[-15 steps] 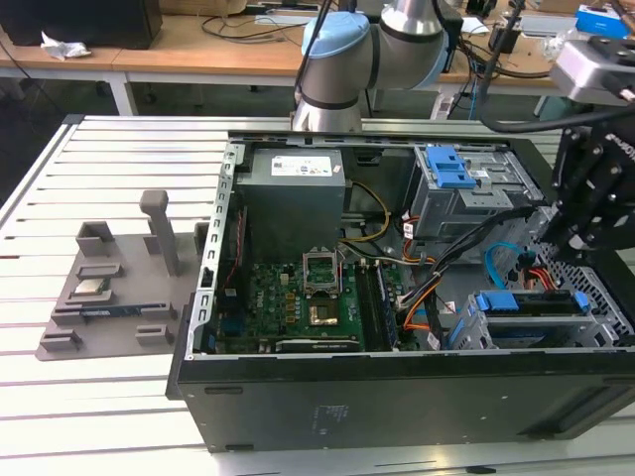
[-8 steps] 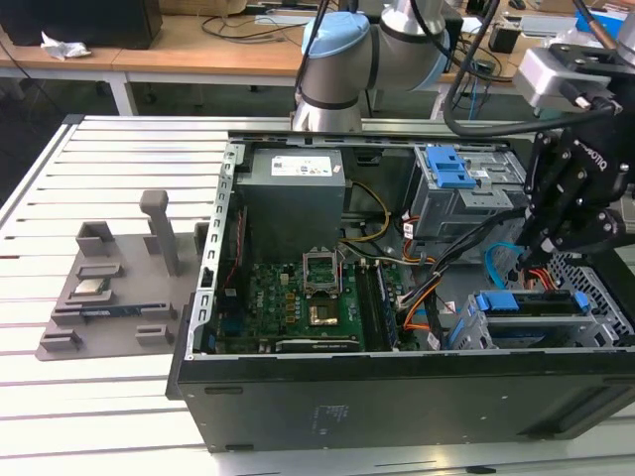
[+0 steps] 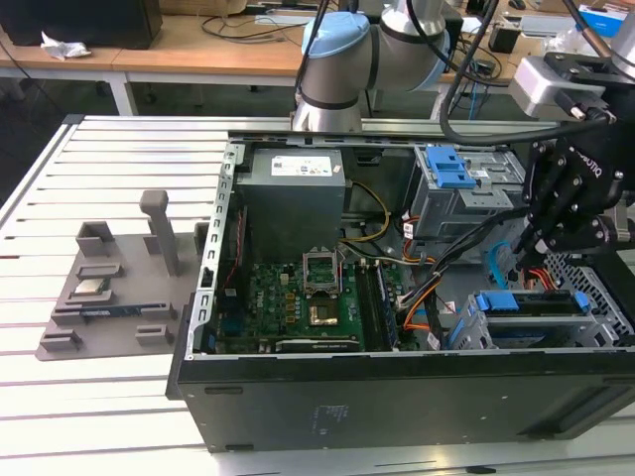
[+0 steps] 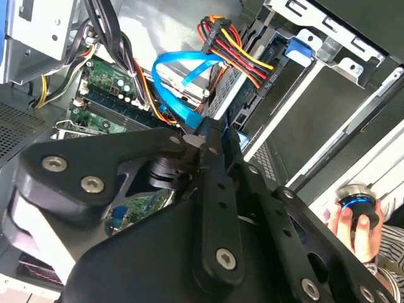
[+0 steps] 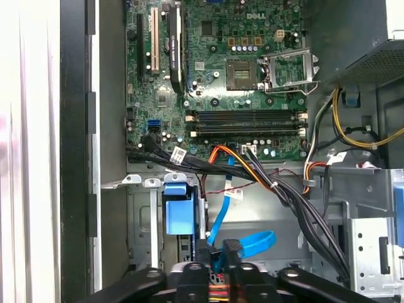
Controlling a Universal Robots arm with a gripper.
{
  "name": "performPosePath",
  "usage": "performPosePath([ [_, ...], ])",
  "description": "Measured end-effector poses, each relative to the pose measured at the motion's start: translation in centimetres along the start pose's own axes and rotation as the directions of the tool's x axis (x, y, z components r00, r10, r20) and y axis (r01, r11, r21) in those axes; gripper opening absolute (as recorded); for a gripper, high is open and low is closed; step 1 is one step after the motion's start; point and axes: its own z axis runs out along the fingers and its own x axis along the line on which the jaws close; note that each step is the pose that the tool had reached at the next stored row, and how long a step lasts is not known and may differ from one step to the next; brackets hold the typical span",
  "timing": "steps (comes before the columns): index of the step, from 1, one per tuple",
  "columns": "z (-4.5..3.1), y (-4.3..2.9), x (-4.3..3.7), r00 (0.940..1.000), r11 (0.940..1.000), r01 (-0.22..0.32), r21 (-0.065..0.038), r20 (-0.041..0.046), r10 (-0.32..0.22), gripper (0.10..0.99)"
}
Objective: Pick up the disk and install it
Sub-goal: 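Insert the second disk wire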
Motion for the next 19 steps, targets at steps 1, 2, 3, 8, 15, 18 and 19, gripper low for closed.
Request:
performPosePath([
  [1,0.00,0.00,0.00,1.0000,1.0000,0.000,0.000,0.0000,0.000,0.161],
  [2,0.00,0.00,0.00,1.0000,1.0000,0.000,0.000,0.0000,0.000,0.161],
  [3,0.00,0.00,0.00,1.0000,1.0000,0.001,0.000,0.0000,-0.001,0.161],
  [8,0.64,-0.21,1.17,1.0000,1.0000,0.002,0.000,0.0001,-0.002,0.161],
  [15,2.04,-1.41,1.43,1.0000,1.0000,0.007,0.000,-0.0021,-0.007,0.161],
  [18,2.34,-1.71,1.51,1.0000,1.0000,0.009,0.000,-0.0021,-0.009,0.161],
  [19,2.40,-1.81,1.51,1.0000,1.0000,0.010,0.000,-0.0022,-0.010,0.161],
])
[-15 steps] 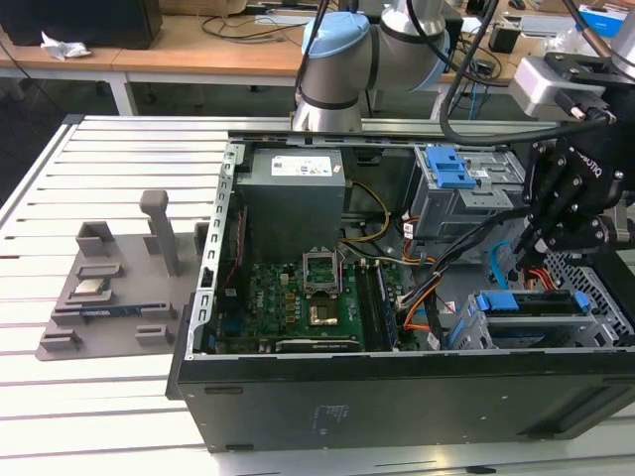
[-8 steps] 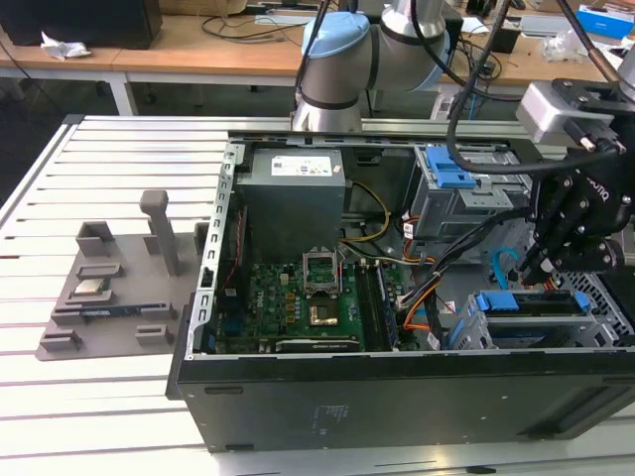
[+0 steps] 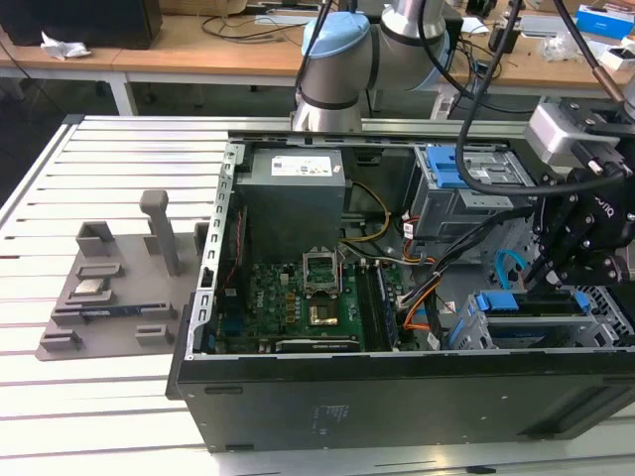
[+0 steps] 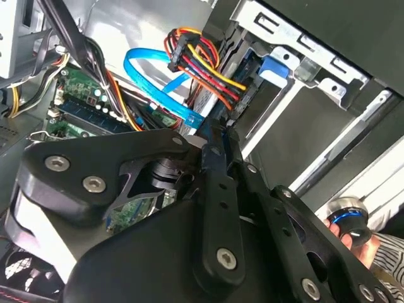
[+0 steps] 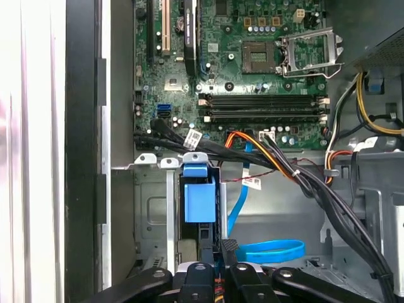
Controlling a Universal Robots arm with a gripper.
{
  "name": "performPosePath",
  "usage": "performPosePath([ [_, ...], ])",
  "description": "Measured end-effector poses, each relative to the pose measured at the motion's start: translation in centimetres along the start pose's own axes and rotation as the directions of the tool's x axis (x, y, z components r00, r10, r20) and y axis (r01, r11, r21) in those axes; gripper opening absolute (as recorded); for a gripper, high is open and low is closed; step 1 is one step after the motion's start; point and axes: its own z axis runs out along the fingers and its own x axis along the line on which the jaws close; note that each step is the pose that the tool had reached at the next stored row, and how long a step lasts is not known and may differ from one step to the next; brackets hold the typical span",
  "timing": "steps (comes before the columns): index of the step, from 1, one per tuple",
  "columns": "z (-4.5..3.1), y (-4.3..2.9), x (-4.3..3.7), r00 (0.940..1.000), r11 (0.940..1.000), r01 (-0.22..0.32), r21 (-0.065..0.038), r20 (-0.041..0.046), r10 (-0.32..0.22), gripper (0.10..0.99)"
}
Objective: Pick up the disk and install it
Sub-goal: 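Insert the second disk wire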
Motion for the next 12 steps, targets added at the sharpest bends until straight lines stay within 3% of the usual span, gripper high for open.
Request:
performPosePath([
  [12,0.74,-0.34,0.32,1.0000,1.0000,0.005,0.000,-0.0005,-0.005,0.161],
])
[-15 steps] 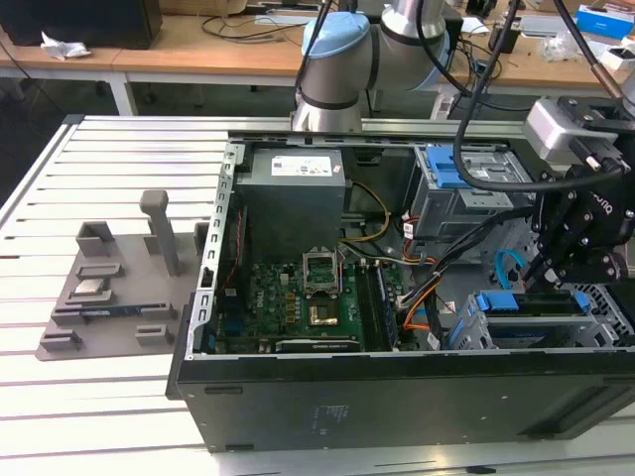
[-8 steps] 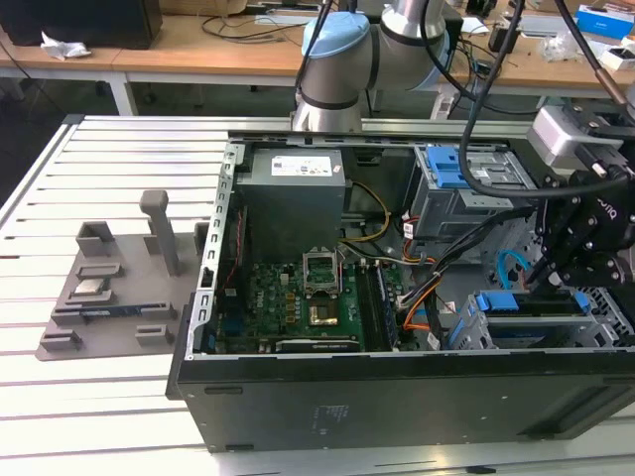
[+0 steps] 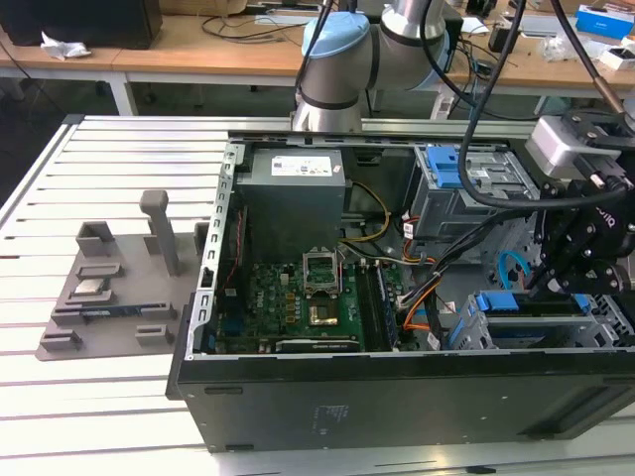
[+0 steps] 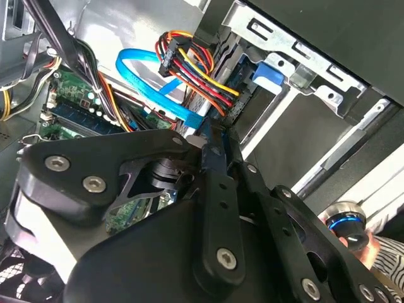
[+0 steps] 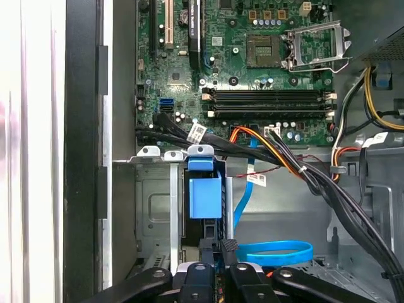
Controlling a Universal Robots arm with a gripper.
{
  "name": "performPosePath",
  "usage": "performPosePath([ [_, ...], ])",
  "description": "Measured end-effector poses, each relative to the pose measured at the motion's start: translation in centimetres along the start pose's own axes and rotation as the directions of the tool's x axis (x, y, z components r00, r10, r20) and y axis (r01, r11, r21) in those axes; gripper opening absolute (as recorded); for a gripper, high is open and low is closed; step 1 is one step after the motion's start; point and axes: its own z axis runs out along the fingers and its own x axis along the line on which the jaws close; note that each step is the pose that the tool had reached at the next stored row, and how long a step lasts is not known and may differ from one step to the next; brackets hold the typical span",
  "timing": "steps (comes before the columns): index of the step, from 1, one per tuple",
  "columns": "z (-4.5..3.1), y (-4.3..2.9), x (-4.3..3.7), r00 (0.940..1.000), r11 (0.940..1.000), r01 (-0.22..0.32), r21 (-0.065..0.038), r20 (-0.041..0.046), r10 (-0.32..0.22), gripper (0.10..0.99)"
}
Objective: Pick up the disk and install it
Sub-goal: 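Insert the second disk wire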
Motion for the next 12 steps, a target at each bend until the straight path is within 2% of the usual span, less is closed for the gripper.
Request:
performPosePath([
  [1,0.01,0.00,0.00,1.0000,1.0000,0.000,0.000,0.0001,0.000,0.161],
  [2,0.01,0.00,-0.01,1.0000,1.0000,0.000,0.000,0.0006,0.000,0.235],
  [4,-0.98,0.08,-0.22,1.0000,1.0000,0.000,0.000,0.0002,0.000,0.235],
  [5,-1.38,0.11,-0.37,1.0000,1.0000,0.000,0.001,0.0000,0.000,0.224],
  [7,-2.19,0.16,-0.58,1.0000,1.0000,0.000,0.001,-0.0016,0.000,0.106],
  [8,-3.03,0.22,-0.62,1.0000,1.0000,0.000,0.001,-0.0021,0.000,0.106],
  [9,-3.39,0.24,-0.62,1.0000,1.0000,0.000,0.001,-0.0023,0.000,0.106],
  [11,-3.92,0.27,-0.61,1.0000,1.0000,0.000,0.001,-0.0022,0.000,0.106],
  [12,-3.94,0.27,-0.61,1.0000,1.0000,0.000,0.001,-0.0019,0.000,0.106],
])
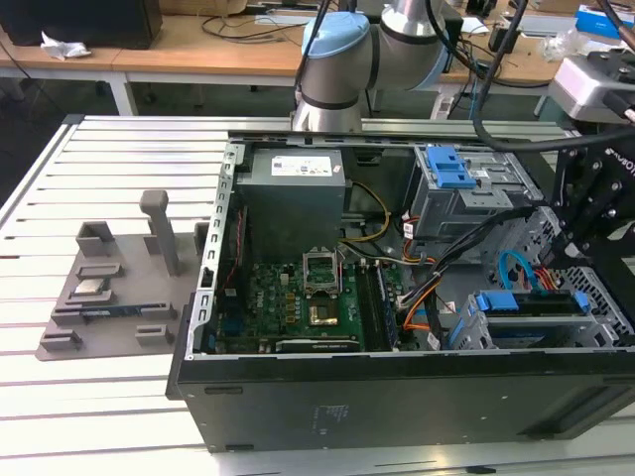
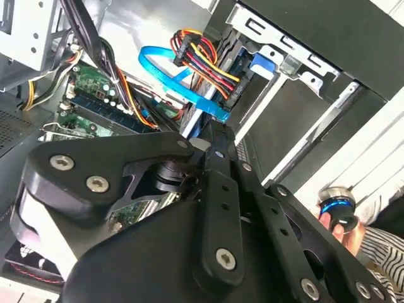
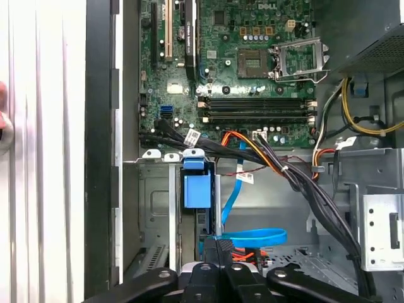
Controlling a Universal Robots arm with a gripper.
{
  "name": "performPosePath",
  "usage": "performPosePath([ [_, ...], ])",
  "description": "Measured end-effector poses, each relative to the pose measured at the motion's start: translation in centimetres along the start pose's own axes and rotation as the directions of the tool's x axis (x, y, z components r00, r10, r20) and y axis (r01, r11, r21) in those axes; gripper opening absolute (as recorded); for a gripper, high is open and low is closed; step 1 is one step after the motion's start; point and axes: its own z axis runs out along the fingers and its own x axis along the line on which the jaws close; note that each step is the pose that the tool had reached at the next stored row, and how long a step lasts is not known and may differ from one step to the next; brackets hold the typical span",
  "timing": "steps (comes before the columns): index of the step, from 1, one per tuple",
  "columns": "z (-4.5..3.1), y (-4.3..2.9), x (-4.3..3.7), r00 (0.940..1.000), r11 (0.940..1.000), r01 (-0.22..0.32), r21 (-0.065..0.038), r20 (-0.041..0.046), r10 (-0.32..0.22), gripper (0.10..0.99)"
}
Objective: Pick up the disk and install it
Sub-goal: 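Insert the second disk wire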
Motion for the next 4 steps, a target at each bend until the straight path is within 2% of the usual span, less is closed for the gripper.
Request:
performPosePath([
  [4,-0.02,0.00,0.00,1.0000,1.0000,0.000,0.000,-0.0002,0.000,0.106],
])
